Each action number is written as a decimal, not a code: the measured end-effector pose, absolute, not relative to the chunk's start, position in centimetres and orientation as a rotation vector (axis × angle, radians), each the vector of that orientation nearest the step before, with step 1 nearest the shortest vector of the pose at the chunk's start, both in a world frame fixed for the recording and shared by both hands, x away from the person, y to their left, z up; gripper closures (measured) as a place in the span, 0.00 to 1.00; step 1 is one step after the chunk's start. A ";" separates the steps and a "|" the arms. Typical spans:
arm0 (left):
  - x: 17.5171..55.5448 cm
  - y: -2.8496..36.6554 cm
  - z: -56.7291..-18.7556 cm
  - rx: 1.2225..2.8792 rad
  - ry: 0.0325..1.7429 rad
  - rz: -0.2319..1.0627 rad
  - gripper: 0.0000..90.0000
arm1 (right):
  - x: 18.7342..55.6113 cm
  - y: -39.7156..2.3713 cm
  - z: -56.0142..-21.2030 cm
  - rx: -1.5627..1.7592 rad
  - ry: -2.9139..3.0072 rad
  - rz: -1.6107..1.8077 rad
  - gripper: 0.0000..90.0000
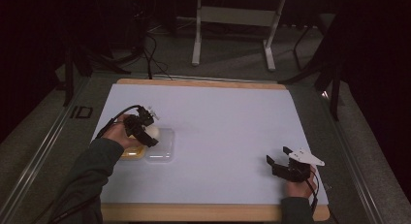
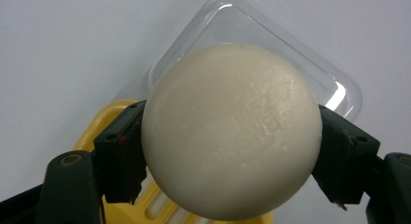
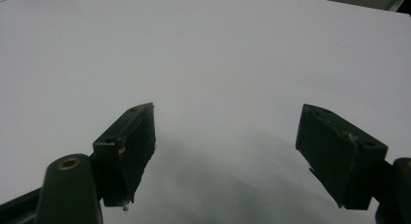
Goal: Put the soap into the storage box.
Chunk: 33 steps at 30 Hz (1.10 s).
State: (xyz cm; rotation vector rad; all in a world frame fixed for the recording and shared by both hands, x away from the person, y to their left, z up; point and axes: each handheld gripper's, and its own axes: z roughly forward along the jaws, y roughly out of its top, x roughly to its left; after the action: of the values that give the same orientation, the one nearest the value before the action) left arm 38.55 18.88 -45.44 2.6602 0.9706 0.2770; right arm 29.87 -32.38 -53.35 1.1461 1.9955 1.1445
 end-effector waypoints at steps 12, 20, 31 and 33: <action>38.4 20.4 -45.2 2.635 1.016 0.283 0.28 | 29.9 -32.4 -53.4 1.145 1.998 1.141 0.24; 38.3 21.7 -45.6 2.622 1.070 0.279 0.28 | 29.9 -32.4 -53.3 1.144 1.996 1.145 0.24; 38.5 23.8 -46.3 2.591 1.161 0.272 0.28 | 29.9 -32.4 -53.3 1.144 1.997 1.142 0.24; 38.5 24.0 -46.6 2.597 1.172 0.262 0.27 | 29.9 -32.4 -53.3 1.144 1.997 1.142 0.24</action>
State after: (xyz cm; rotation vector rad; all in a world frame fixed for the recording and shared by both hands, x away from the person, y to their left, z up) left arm 38.50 24.01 -46.59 2.5973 1.1719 0.2624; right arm 29.87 -32.36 -53.35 1.1445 1.9970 1.1421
